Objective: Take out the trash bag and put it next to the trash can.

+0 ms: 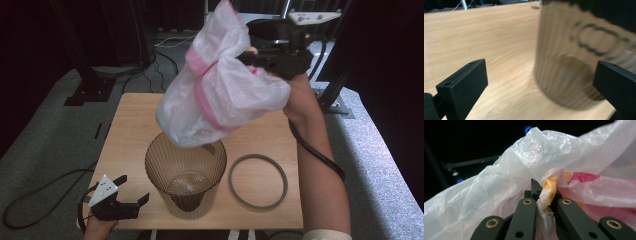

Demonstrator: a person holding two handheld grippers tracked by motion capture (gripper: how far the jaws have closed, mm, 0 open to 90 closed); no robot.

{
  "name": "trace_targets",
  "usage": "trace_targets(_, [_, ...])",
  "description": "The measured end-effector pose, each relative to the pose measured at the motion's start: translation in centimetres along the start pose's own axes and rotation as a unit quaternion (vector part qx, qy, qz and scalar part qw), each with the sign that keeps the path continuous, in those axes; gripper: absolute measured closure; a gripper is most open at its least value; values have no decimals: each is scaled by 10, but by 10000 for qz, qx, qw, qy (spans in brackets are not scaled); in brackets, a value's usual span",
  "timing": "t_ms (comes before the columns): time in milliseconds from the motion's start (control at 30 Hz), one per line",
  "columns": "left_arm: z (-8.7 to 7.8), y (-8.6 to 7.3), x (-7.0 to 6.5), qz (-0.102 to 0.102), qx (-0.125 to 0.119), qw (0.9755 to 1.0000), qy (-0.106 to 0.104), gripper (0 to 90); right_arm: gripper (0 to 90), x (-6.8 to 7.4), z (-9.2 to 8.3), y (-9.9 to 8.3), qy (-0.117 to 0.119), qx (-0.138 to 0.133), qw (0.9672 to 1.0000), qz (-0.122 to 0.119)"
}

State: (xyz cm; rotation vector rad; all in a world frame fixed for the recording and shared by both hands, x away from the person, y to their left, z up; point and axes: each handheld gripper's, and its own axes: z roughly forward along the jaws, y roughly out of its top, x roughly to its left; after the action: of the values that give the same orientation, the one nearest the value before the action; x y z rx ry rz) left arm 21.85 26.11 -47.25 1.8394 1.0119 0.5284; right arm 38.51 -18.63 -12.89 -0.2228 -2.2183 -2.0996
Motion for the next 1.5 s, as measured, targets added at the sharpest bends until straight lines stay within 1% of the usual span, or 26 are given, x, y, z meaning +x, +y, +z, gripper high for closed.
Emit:
trace_targets(67, [9,-10,5,-24,142,9998,106,0,889,-5,-10,-1,-168,-105,9998,32])
trace_targets(133, [18,-20,10,-65,364,9990,232,0,889,-12,-18,-7,-453,-86,9989,53])
trace_targets(200, [24,-28,14,-154,465,9985,254,0,888,-22,-25,-16,-646,-80,9978,147])
trace_targets(233, [26,-31,16,-204,500,9982,250,0,888,-27,-28,-21,-740,-67,9970,233])
trace_targets(267, [30,-36,19,-248,567,9978,227,0,888,-36,-34,-32,-843,-102,9957,375])
trace_targets(367, [33,-41,21,-252,667,9972,237,0,888,-46,-40,-45,-1065,-107,9930,494])
trace_targets(400, [34,-42,21,-273,683,9971,220,0,888,-50,-42,-50,-1129,-111,9921,533])
trace_targets(433, [35,-43,22,-274,720,9968,208,0,888,-55,-43,-56,-1127,-116,9918,599])
trace_targets(500, [37,-46,22,-290,767,9965,189,0,888,-63,-43,-68,-1306,-26,9889,708])
trace_targets(533, [38,-47,23,-292,800,9962,172,0,888,-67,-42,-75,-1334,15,9881,768])
trace_targets(633, [41,-50,23,-300,879,9956,139,0,888,-79,-36,-96,-1557,159,9834,916])
trace_targets(700, [42,-51,24,-336,904,9953,104,0,887,-88,-32,-111,-1630,215,9804,1080])
trace_targets(733, [42,-52,24,-324,924,9951,103,0,887,-93,-29,-118,-1663,270,9794,1113])
trace_targets(867, [43,-53,25,-362,930,9950,76,0,886,-108,-19,-146,-1658,380,9766,1319])
trace_targets(933, [44,-53,25,-365,937,9949,74,0,886,-115,-14,-157,-1688,455,9743,1424])
trace_targets(1033, [45,-54,23,-261,1008,9945,104,0,885,-123,-5,-169,-1727,596,9708,1553])
trace_targets(1133, [46,-54,22,-238,1030,9943,128,0,883,-129,3,-177,-1747,695,9681,1656])
trace_targets(1233, [45,-54,22,-258,1029,9943,132,0,878,-133,11,-184,-1733,807,9669,1690])
trace_targets(1267, [45,-55,22,-256,1019,9944,120,0,854,-134,13,-186,-1751,868,9661,1689])
trace_targets(1300, [45,-55,22,-254,1024,9944,116,0,772,-135,15,-188,-1751,898,9655,1706])
trace_targets(1333, [45,-55,22,-257,1037,9942,119,0,703,-136,16,-190,-1720,914,9643,1793])
trace_targets(1367, [45,-55,22,-254,1044,9941,113,0,670,-135,17,-191,-1760,951,9627,1821])
trace_targets(1400, [45,-55,22,-257,1049,9941,106,0,594,-135,17,-192,-1798,1006,9614,1823])
trace_targets(1433, [46,-55,22,-254,1056,9940,101,0,540,-135,16,-194,-1827,1050,9593,1881])
trace_targets(1467, [46,-55,22,-234,1080,9938,99,0,533,-134,15,-195,-1886,1085,9565,1944])
trace_targets(1500, [46,-55,22,-237,1082,9938,95,0,500,-133,13,-196,-1968,1138,9534,1984])
